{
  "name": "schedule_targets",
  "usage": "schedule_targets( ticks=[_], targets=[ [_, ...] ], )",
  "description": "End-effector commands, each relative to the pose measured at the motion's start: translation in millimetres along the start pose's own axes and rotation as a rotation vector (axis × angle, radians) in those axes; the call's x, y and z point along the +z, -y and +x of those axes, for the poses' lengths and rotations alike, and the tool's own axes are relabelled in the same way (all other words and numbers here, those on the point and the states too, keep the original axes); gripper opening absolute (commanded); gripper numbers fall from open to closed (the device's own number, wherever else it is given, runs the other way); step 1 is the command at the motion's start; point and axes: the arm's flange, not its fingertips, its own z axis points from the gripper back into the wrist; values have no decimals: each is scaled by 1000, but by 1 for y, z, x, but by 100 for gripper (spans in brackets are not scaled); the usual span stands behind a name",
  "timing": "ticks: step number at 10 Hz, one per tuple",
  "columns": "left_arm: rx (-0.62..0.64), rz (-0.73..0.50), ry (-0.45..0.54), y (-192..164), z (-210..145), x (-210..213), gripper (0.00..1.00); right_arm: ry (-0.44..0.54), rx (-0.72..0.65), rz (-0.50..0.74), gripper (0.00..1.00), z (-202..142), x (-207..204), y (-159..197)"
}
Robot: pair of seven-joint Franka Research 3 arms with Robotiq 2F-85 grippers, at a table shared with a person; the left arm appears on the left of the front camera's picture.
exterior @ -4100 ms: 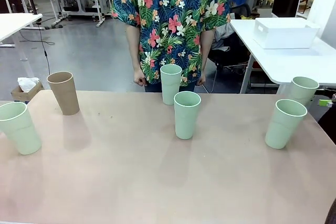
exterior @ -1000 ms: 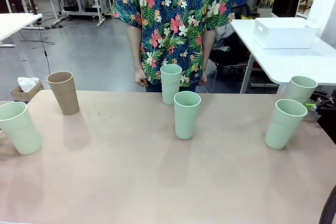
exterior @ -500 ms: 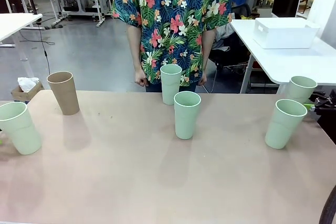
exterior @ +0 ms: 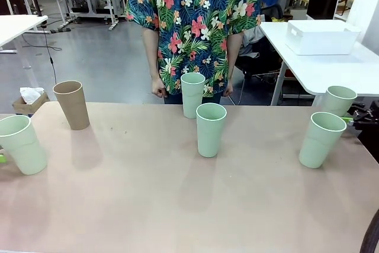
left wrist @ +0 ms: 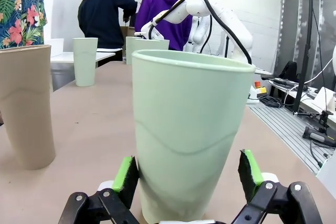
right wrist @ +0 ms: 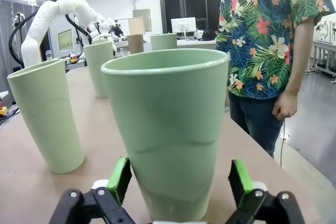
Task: Stack the cups and store them in the basket.
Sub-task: Pick up two Reusable plastic cups , one in each hand.
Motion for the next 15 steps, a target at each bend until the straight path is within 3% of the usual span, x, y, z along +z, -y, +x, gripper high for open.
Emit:
schedule_targets(
  ticks=[1,15],
  targets=[
    [-32,3,25,4,0,-9,100,-10,-12,21,100,3,-8,-6],
    [-84,8,-27,11,-5,-56,100,-23,-10,45,100,6,-31,-17]
  ],
)
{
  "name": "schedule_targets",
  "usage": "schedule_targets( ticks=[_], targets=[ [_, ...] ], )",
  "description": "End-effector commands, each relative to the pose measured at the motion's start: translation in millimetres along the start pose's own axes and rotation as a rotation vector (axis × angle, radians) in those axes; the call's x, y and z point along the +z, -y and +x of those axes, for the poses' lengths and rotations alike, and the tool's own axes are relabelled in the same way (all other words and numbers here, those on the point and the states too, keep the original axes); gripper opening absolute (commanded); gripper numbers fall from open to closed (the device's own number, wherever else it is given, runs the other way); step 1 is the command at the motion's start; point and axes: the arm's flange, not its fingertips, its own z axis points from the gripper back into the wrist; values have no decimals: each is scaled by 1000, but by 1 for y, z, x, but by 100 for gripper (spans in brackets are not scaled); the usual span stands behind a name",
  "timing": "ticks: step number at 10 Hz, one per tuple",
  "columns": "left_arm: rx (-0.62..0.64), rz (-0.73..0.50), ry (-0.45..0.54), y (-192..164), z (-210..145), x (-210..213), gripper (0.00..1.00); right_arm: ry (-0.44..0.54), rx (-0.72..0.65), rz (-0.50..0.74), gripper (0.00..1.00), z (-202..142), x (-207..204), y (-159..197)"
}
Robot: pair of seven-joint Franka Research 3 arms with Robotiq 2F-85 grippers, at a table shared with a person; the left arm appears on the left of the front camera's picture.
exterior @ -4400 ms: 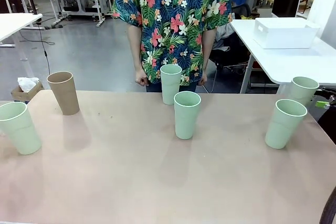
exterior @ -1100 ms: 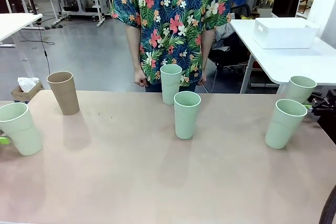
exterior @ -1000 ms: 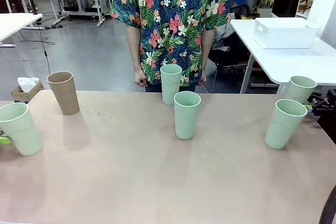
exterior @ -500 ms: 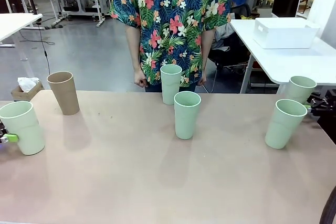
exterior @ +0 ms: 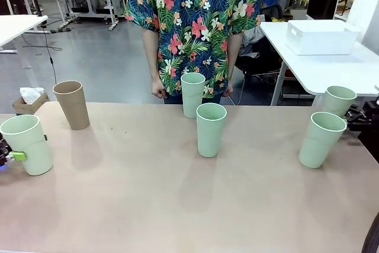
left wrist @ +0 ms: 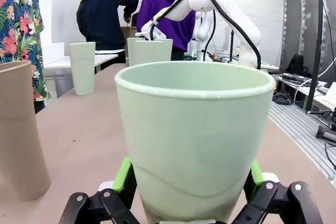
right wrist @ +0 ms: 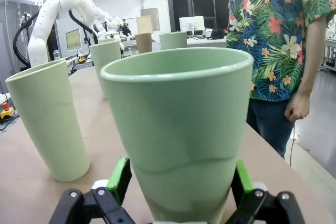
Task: Stack the cups and store them in the basket.
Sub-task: Pick up two Reusable plastic cups , one in each hand.
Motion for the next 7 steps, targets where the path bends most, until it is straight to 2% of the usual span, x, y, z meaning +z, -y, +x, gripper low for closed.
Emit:
schedule_targets(
  ticks=[1,7],
  targets=[
    [-38,-15,-9,19,-12,-10,100,-15,6,10,100,7,-11,-12],
    [-33,-26,-13,17,-18,-21,100,3,-46,20,100,14,-20,-11]
  ],
)
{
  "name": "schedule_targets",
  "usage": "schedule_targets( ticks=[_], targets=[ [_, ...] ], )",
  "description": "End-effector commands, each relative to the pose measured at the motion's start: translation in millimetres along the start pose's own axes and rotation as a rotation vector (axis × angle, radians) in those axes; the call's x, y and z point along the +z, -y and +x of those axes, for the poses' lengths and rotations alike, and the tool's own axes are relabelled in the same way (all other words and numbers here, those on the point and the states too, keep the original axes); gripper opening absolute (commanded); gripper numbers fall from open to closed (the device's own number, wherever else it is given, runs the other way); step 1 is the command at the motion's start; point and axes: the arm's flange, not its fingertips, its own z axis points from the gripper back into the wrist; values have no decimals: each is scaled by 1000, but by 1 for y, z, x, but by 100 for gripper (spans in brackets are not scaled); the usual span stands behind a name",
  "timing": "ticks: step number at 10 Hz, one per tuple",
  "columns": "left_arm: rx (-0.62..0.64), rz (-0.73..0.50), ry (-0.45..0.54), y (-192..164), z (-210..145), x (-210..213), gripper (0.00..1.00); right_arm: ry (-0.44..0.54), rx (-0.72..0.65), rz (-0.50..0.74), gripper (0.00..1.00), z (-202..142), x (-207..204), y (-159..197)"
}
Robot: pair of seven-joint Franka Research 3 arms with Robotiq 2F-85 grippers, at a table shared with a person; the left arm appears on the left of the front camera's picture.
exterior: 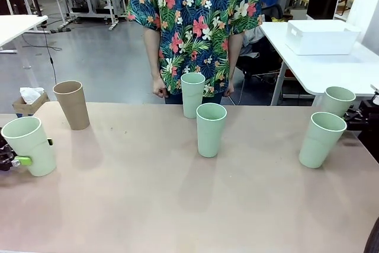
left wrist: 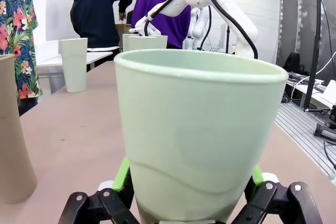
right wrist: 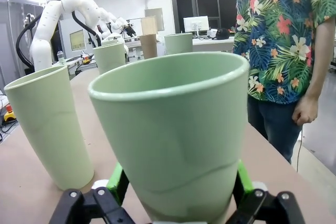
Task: Stack the cups and store them in the basket.
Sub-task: Pick up two Reusable plastic cups , one in each hand.
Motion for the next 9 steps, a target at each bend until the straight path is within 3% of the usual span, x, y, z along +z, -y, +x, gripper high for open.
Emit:
schedule_targets(
  ticks=[1,9],
  targets=[
    [-32,-6,-6,15,-9,-7,100,7,-36,-2,100,10,-8,-6],
    [-23,-22,3,14,-10,-6,100,18,-52,-12,100,16,-7,-5]
  ],
)
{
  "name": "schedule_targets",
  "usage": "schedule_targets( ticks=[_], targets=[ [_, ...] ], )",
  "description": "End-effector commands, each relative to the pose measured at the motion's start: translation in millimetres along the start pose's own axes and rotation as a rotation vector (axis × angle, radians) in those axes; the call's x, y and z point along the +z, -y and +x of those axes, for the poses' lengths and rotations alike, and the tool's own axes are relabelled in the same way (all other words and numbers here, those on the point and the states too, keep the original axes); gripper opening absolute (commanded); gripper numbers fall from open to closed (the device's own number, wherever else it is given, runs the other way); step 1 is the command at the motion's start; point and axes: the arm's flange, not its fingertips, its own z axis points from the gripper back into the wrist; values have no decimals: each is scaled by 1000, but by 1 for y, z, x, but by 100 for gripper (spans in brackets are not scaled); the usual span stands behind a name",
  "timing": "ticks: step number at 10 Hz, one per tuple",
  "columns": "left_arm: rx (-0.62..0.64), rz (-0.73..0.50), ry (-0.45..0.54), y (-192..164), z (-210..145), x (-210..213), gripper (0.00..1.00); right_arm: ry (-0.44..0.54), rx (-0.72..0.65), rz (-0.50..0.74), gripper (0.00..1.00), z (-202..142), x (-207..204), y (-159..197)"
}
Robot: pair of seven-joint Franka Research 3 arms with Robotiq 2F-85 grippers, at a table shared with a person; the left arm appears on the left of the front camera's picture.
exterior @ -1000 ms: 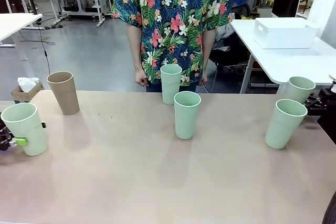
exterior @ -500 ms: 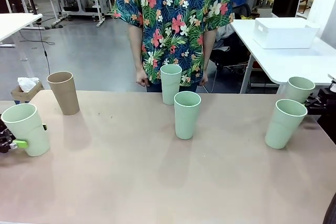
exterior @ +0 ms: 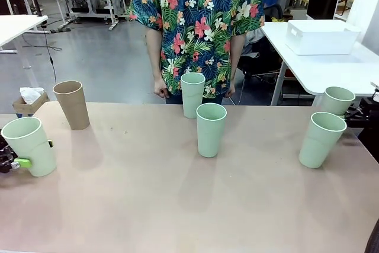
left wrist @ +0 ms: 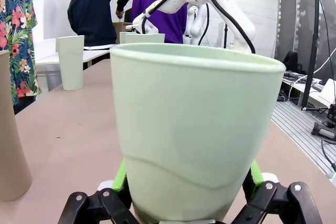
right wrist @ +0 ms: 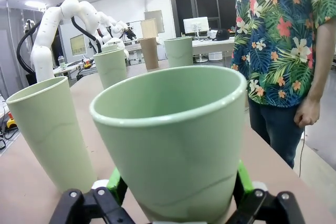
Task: Stack the cups and store them in the basket.
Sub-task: Pick up two Reusable plastic cups , one in each hand.
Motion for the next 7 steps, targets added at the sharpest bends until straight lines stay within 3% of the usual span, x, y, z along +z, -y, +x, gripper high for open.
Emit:
schedule_targets(
  ticks=[1,2,3,4,5,6,7],
  targets=[
    [-26,-17,13,11,-8,-6,100,13,-24,-13,100,7,-6,-4],
    [-28,-32,8,11,-8,-7,100,11,-7,-2,100,6,-5,-4],
    [-23,-27,5,11,-8,-6,81,8,-21,-8,80,6,-5,-4],
    [-31,-23,11,12,-9,-5,81,13,-15,-5,80,6,-5,-3],
    [-39,-21,12,13,-9,-5,61,15,-13,-7,60,6,-5,-2],
    [-42,-21,13,13,-9,-5,75,16,-9,-10,75,6,-5,-2],
    [-48,-15,11,13,-10,-5,42,15,-7,-10,40,5,-5,-2]
  ],
)
